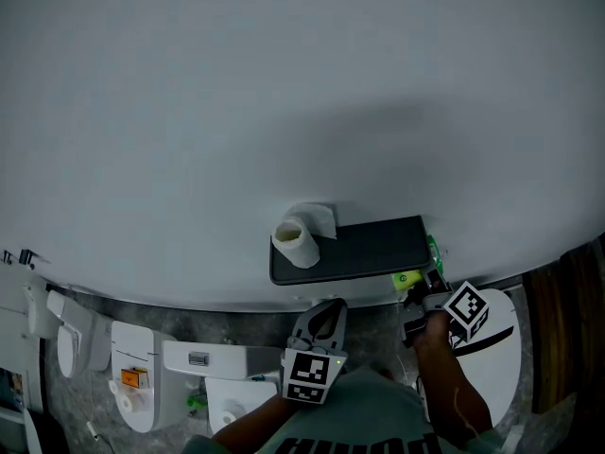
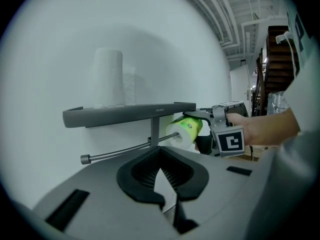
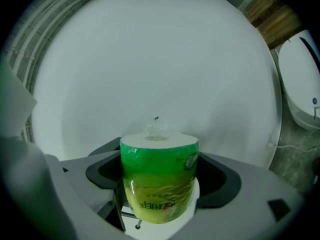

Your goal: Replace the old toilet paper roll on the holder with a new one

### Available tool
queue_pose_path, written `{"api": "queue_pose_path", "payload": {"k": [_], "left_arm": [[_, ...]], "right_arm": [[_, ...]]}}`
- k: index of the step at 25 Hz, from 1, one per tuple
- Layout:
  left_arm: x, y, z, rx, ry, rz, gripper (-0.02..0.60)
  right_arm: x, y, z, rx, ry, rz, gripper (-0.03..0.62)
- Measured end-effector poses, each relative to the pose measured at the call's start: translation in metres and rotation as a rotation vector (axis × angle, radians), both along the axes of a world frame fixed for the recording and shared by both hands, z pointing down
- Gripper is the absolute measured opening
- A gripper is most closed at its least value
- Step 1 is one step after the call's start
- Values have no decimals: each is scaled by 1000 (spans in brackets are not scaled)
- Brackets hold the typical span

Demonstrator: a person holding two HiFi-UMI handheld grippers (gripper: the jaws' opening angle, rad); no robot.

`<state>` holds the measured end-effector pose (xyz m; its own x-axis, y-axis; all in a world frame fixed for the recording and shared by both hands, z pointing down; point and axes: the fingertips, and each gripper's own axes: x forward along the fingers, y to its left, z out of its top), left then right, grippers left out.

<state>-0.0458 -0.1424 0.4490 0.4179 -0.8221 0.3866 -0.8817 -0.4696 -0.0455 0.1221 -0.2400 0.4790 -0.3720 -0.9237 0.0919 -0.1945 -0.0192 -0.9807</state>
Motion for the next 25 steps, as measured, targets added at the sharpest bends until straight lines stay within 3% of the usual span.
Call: {"api": "queue_pose_path", "payload": {"k": [25], "left_arm": [[-28, 7, 0, 7, 13, 19, 5]], "right_arm": [[-60, 17, 3, 10, -152, -1, 443]]}}
